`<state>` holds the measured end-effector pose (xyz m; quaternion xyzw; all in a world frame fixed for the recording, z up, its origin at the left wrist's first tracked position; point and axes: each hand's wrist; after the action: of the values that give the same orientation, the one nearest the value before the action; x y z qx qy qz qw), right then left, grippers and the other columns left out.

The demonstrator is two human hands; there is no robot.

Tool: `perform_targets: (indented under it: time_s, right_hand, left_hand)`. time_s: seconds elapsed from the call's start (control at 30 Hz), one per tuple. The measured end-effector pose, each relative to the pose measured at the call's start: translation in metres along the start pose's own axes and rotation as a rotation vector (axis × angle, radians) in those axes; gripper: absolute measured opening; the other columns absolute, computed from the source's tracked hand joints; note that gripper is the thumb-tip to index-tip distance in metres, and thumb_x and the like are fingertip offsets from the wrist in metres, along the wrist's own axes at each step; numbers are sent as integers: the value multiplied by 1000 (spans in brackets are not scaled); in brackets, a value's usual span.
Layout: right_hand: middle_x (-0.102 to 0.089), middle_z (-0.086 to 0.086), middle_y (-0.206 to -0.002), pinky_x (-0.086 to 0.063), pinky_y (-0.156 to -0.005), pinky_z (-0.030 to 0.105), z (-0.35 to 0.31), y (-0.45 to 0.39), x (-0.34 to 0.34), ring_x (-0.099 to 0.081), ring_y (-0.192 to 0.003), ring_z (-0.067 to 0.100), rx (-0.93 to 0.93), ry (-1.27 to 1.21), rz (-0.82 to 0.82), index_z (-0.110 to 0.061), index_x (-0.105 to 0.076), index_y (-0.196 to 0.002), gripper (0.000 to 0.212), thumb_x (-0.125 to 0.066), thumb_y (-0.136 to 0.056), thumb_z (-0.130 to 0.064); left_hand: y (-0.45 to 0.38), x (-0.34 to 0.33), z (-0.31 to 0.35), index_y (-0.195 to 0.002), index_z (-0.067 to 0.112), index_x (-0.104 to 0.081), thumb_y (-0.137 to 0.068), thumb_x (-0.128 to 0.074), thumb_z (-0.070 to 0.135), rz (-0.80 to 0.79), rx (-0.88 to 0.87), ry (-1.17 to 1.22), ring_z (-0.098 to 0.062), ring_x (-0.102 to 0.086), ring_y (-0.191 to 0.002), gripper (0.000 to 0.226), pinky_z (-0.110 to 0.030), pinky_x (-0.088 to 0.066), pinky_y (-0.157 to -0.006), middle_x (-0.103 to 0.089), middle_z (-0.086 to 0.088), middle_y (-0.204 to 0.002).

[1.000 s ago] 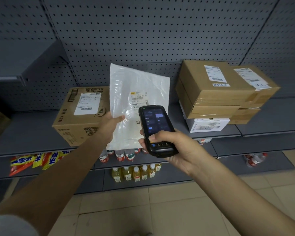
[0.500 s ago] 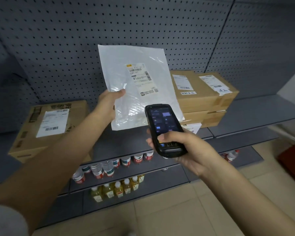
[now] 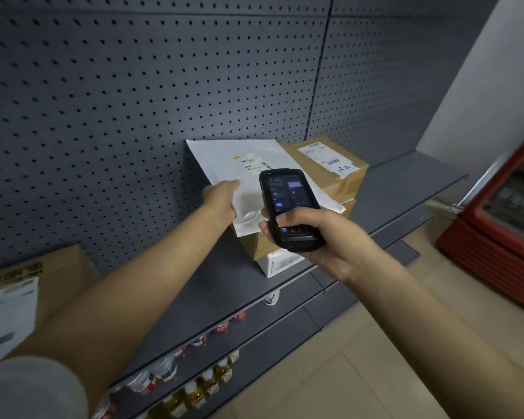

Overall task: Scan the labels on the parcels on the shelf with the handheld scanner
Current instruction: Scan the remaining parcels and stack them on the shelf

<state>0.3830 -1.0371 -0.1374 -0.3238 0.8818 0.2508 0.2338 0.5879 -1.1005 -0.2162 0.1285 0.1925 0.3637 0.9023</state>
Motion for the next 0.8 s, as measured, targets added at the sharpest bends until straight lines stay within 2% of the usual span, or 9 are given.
perform_targets:
  time_s: [0.17,0.27,0.3,0.4,0.5,0.53,0.6,0.7,0.8]
  right_hand:
    - [-61,23,-104,-56,-84,35,-8,-16,12,-65,-89,30,-2,8,27,3,-57,-104,26,-52,-81,13]
    - [-65,20,-98,-54,-89,37,-12,-24,20,-66,-89,29,-20,10,21,2,-59,-104,27,-53,-80,12]
    - [-67,19,-97,-54,-90,37,-14,-26,21,-66,-90,29,-25,20,16,1,-60,-104,28,-54,-79,12]
    - [-65,22,-104,-55,-87,36,-21,-34,25,-65,-93,31,-39,24,4,2,-59,-109,32,-55,-78,11]
    - [-64,24,-109,-55,-89,37,-26,-41,28,-66,-93,32,-61,39,-8,5,-56,-116,39,-57,-78,10]
    - [-64,25,-110,-55,-88,37,-27,-44,28,-67,-93,32,-71,52,-13,6,-55,-119,42,-57,-78,10]
    - [-64,27,-113,-58,-82,35,-26,-48,25,-69,-88,30,-90,65,-44,7,-54,-121,44,-57,-78,11]
    - [-64,27,-111,-59,-68,31,-18,-58,12,-71,-81,29,-130,43,-112,7,-55,-119,42,-56,-77,14]
    - [-67,23,-102,-59,-71,32,2,-71,-14,-70,-85,30,-184,90,-207,8,-57,-117,42,-56,-76,14]
  left_hand:
    - [-25,-20,-2,-129,0,-54,-94,-58,10,28,55,-132,-20,-55,-97,37,-33,-47,-85,-56,-7,-94]
    - [-32,-25,-8,-93,6,-56,-95,-53,9,55,110,-146,-21,-53,-73,5,-34,-48,-73,-46,-2,-76]
    - [-33,-26,-12,-85,8,-54,-95,-53,8,77,136,-131,-19,-51,-67,10,-35,-48,-69,-47,-2,-76]
    - [-34,-28,-20,-115,0,-61,-95,-57,8,90,112,-81,-22,-57,-86,22,-32,-48,-72,-58,-7,-98]
    - [-34,-21,-20,-131,3,-56,-95,-59,24,56,76,-68,-21,-56,-115,42,-32,-44,-102,-58,-3,-127]
    - [-35,-15,-19,-129,5,-58,-95,-59,29,70,71,-54,-25,-58,-115,42,-36,-47,-101,-61,-8,-128]
    - [-34,-1,-19,-115,8,-61,-96,-55,35,135,42,-39,-21,-61,-99,33,-30,-51,-81,-65,-6,-111]
    - [-23,36,-13,-98,12,-55,-98,-51,33,273,-19,-70,-15,-50,-78,22,-24,-41,-64,-51,-1,-86]
    - [-2,92,-7,-74,20,-43,-100,-48,23,401,-87,-132,-10,-41,-64,26,-26,-40,-63,-44,-1,-75]
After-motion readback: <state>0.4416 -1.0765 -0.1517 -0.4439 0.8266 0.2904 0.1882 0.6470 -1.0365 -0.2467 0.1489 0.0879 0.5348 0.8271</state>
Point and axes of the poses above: each hand's wrist, its own y-axis away from the middle knuckle, its own x-axis out of the back of the hand, z = x × y
